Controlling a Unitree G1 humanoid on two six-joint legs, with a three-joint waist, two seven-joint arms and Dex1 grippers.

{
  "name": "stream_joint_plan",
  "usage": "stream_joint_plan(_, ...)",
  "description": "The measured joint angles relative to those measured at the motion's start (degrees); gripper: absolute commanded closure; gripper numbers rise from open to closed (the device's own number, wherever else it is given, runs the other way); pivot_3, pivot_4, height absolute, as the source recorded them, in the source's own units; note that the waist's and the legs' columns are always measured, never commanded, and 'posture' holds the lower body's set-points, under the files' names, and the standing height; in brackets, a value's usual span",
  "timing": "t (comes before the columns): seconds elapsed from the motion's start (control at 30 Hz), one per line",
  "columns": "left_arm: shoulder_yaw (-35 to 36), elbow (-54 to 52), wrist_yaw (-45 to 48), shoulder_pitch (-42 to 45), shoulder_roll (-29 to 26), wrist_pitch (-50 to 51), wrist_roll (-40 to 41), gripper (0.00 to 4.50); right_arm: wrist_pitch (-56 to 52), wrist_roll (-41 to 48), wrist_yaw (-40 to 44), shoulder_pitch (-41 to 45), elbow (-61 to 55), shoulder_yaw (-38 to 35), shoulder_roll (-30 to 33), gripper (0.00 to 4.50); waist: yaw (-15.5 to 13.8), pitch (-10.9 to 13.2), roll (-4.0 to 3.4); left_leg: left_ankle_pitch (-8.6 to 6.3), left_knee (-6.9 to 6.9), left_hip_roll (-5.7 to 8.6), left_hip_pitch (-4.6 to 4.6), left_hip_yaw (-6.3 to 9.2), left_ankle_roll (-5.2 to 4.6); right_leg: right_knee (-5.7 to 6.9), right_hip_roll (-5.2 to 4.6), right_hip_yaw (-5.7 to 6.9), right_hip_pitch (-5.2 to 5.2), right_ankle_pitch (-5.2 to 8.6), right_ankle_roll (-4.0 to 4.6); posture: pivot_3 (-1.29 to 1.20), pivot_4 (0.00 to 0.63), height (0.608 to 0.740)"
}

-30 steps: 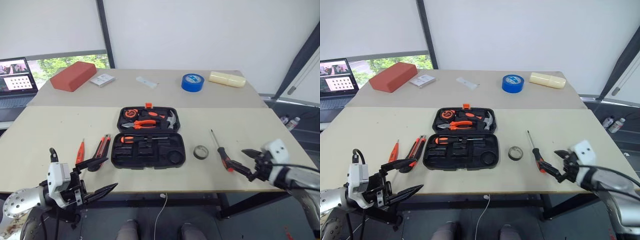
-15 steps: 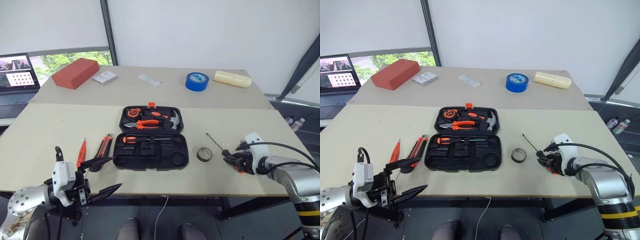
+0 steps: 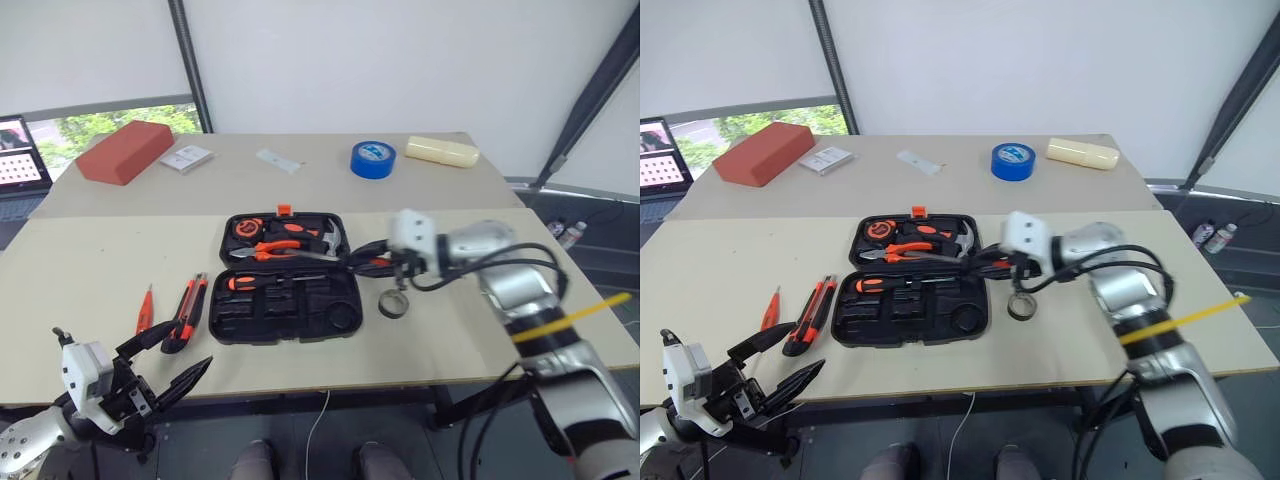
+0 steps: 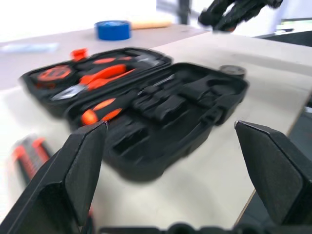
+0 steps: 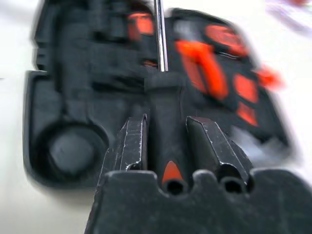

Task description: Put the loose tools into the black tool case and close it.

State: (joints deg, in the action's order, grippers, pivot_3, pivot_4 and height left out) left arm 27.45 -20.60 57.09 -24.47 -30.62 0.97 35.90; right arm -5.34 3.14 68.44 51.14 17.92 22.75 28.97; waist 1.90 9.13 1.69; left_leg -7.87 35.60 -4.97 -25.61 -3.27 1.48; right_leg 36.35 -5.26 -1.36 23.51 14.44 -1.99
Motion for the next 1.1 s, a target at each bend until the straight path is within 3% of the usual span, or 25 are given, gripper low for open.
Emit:
stream_joint_plan(0.23, 0.1, -1.5, -2.1, -0.4, 0.3, -0.1, -0.1, 0.0, -2.9, -8.9, -3.2, 5.3, 9.9, 5.8, -6.9, 3.55, -1.1, 0.0, 0.02, 0.03, 0.25, 0.01, -0.68, -0.08, 0.02, 0.48, -0.02, -0.02, 0.81, -0.23, -0.37, 0.0, 0.15, 0.74)
stream_joint_plan(0.43, 0.1, -2.4, -2.5, -1.4, 0.3, -0.1, -0.1, 0.0, -3.2, -12.5, -2.4, 6.5, 10.8, 6.1, -5.7, 3.55, -1.0, 0.0, 0.01, -0.2, 0.25, -0.02, -0.63, -0.08, 0.45, 0.6, -0.01, 0.0, 0.85, -0.02, 0.06, 0.0, 0.15, 0.74)
stream_joint_plan(0.67, 0.2, -2.4, -2.5, -0.6, 0.0, -0.1, -0.1, 0.0, -5.3, -13.4, -1.1, 6.3, 9.5, 6.0, -5.7, 3.55, -1.0, 0.0, 0.01, -0.18, 0.26, -0.02, -0.58, -0.07, 0.44, 0.67, 0.0, 0.0, 0.84, -0.17, -0.22, 0.0, 0.15, 0.74)
stream_joint_plan(0.73, 0.5, -2.4, -2.5, -0.2, -0.3, -0.1, -0.1, 0.0, -6.1, -13.5, -1.4, 6.2, 9.2, 6.0, -6.5, 2.55, -0.9, 0.0, 0.01, -0.19, 0.26, -0.02, -0.58, -0.07, 0.45, 0.67, 0.01, 0.0, 0.84, -0.17, -0.22, 0.0, 0.15, 0.74)
stream_joint_plan(1.0, 0.7, -2.1, -2.6, -0.1, -0.4, -0.1, -0.1, 0.0, -7.3, -9.0, -0.2, 6.1, 9.3, 1.4, -9.1, 0.02, -0.7, 0.0, 0.01, -0.14, 0.2, -0.06, -0.57, -0.07, 0.37, 0.67, 0.07, 0.0, 0.85, -0.16, -0.23, 0.0, 0.15, 0.74)
stream_joint_plan(1.1, 0.7, -2.0, -2.6, -0.1, -0.4, -0.1, -0.1, 0.0, -4.9, -3.8, 3.5, 6.7, 11.4, -2.2, -9.2, 0.02, -0.8, 0.0, 0.0, 0.04, 0.21, -0.05, -0.57, -0.07, 0.09, 0.67, 0.05, 0.0, 0.83, -0.17, -0.23, 0.0, 0.15, 0.74)
